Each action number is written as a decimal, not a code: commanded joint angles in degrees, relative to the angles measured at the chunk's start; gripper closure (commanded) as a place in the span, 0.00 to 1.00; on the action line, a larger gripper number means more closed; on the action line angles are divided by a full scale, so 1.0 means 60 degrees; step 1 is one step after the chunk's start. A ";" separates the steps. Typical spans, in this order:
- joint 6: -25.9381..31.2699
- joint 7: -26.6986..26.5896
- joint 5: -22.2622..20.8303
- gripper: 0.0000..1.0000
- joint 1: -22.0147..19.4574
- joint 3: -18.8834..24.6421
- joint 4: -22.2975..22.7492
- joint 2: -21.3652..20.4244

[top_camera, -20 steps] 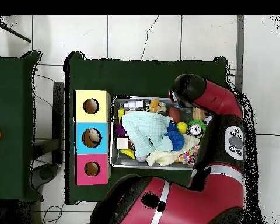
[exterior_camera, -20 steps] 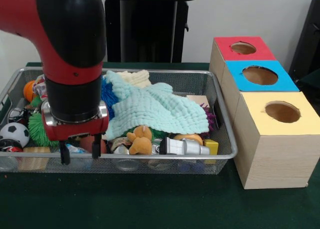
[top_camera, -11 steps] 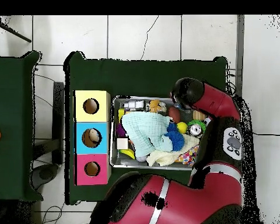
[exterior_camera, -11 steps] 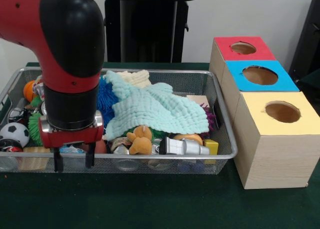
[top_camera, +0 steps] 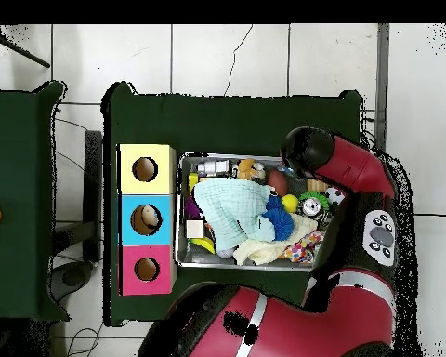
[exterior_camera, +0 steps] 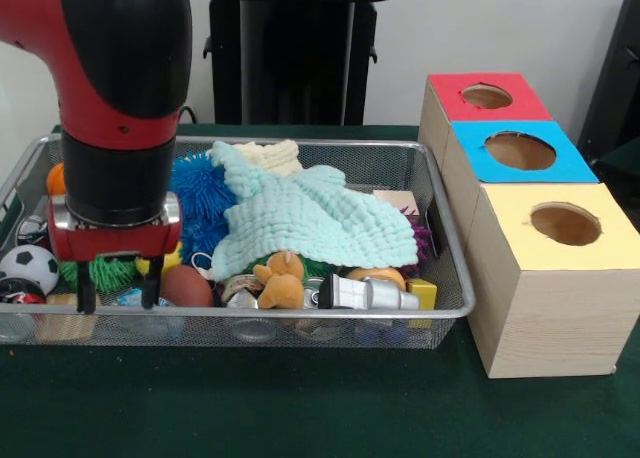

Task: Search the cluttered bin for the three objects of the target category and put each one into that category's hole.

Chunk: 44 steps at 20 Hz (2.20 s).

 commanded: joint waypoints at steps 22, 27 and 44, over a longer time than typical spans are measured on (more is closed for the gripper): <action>-0.0750 0.0761 -0.0438 0.00 0.0106 0.1174 0.2279 -0.0259; -0.0543 0.0412 -0.0649 0.00 0.0047 0.1240 0.1940 -0.0196; 0.0589 -0.1914 -0.2355 0.00 -0.0470 0.2552 0.1190 -0.0972</action>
